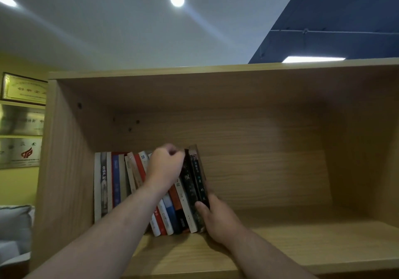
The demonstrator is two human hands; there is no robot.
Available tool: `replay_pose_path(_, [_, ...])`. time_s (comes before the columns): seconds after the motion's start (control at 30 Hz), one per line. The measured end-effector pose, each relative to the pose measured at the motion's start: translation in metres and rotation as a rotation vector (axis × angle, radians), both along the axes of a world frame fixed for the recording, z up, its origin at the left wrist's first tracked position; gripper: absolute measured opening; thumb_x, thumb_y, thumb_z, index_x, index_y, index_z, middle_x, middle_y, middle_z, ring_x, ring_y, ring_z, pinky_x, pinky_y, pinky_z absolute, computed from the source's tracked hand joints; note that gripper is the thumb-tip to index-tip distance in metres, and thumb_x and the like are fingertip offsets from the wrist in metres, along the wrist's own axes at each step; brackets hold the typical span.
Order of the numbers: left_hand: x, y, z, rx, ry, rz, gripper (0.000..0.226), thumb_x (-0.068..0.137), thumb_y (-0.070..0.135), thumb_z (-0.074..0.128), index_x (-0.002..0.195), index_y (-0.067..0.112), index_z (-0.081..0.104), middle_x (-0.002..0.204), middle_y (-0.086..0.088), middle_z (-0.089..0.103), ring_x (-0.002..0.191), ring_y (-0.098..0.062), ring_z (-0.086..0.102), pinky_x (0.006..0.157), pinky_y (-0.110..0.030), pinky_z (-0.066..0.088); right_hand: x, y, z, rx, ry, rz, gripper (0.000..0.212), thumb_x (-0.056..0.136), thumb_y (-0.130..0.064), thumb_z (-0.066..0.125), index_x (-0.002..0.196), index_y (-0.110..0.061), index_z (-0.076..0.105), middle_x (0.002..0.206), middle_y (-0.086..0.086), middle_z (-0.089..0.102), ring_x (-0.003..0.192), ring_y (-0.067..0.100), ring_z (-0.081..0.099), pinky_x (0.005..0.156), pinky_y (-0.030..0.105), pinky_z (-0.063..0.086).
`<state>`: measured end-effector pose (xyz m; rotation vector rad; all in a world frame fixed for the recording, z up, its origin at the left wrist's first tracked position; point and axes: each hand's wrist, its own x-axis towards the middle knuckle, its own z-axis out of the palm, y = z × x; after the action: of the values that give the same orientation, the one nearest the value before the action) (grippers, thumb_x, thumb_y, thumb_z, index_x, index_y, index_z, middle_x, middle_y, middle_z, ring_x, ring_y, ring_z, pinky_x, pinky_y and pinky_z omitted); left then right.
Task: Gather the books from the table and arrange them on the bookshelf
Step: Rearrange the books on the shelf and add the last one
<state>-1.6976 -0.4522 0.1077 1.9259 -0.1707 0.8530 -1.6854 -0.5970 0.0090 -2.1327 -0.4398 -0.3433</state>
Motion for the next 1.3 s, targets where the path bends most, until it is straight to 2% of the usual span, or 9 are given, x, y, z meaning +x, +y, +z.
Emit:
replay_pose_path(0.07, [0.005,0.025,-0.03,0.361,-0.174,0.322,0.037,0.095,0.036,0.059,0.13,0.028,0.055,0.138,-0.004,0.052,0.133,-0.027,0.048,0.108,-0.046,0.045,0.001,0.001,-0.001,-0.029,-0.008,0.001,0.053,0.101,-0.044,0.046,0.15,-0.047,0.026,0.13,-0.006,0.061,0.118,0.012,0.059,0.101,0.038,0.051])
replay_pose_path(0.17, [0.015,0.059,-0.065,0.481,-0.106,0.556,0.087,0.091,0.053,0.059,0.158,0.028,0.012,0.168,-0.007,0.005,0.156,-0.03,0.0,0.125,-0.054,0.004,0.006,0.001,-0.003,-0.033,0.016,0.005,0.053,0.101,-0.047,0.045,0.15,-0.049,0.025,0.132,-0.006,0.06,0.12,0.013,0.058,0.103,0.039,0.051])
replay_pose_path(0.27, [0.023,0.078,-0.077,0.448,0.042,0.485,0.114,0.084,0.071,0.057,0.155,0.032,-0.023,0.168,-0.007,-0.016,0.154,-0.032,-0.016,0.123,-0.055,-0.007,0.009,-0.001,-0.003,-0.006,0.078,0.067,0.057,0.104,-0.044,0.037,0.154,-0.053,0.01,0.146,-0.002,0.052,0.134,0.02,0.05,0.112,0.041,0.04])
replay_pose_path(0.43, [0.026,0.078,-0.079,0.488,0.042,0.483,0.11,0.086,0.073,0.05,0.147,0.036,-0.034,0.165,-0.007,-0.026,0.151,-0.033,-0.024,0.123,-0.056,-0.01,0.008,-0.007,0.005,0.022,0.141,0.152,0.059,0.105,-0.032,0.041,0.151,-0.057,0.013,0.145,-0.004,0.053,0.134,0.019,0.05,0.114,0.045,0.039])
replay_pose_path(0.73, [0.027,0.077,-0.082,0.536,0.031,0.466,0.098,0.09,0.07,0.045,0.151,0.043,-0.026,0.165,0.0,-0.027,0.151,-0.034,-0.023,0.123,-0.055,-0.012,0.031,-0.01,0.008,0.054,0.181,0.119,0.07,0.098,-0.028,0.06,0.15,-0.054,0.021,0.127,-0.006,0.063,0.111,0.017,0.067,0.102,0.049,0.053])
replay_pose_path(0.93, [0.022,0.079,-0.083,0.53,0.012,0.462,0.097,0.087,0.072,0.048,0.156,0.043,-0.014,0.167,0.005,-0.017,0.155,-0.031,-0.012,0.12,-0.051,-0.011,0.02,-0.002,0.003,-0.048,0.067,0.12,0.069,0.099,-0.034,0.059,0.153,-0.039,0.017,0.134,-0.009,0.057,0.106,0.003,0.052,0.09,0.024,0.042])
replay_pose_path(1.07, [0.01,0.084,-0.074,0.256,-0.105,0.478,0.067,0.096,0.043,0.057,0.154,0.037,0.025,0.16,-0.002,0.029,0.148,-0.027,0.028,0.121,-0.053,0.027,0.021,-0.002,-0.002,-0.151,0.017,0.044,0.063,0.099,-0.039,0.058,0.152,-0.033,0.025,0.144,-0.003,0.056,0.12,0.011,0.056,0.098,0.027,0.04])
replay_pose_path(1.13, [0.007,0.098,-0.057,0.176,-0.048,0.511,0.072,0.095,0.032,0.061,0.156,0.031,0.022,0.157,-0.007,0.033,0.142,-0.029,0.038,0.114,-0.05,0.04,0.022,-0.001,-0.003,-0.17,0.009,0.042,0.061,0.099,-0.039,0.058,0.151,-0.034,0.027,0.143,-0.003,0.056,0.113,0.008,0.055,0.096,0.026,0.04])
replay_pose_path(1.3, [0.0,0.122,-0.017,0.382,0.144,0.444,0.061,0.095,0.037,0.059,0.151,0.034,0.034,0.143,-0.005,0.052,0.122,-0.025,0.059,0.098,-0.042,0.053,0.03,-0.004,-0.004,-0.184,0.004,0.051,0.059,0.099,-0.041,0.057,0.15,-0.034,0.028,0.14,-0.003,0.059,0.106,0.006,0.054,0.092,0.025,0.041])
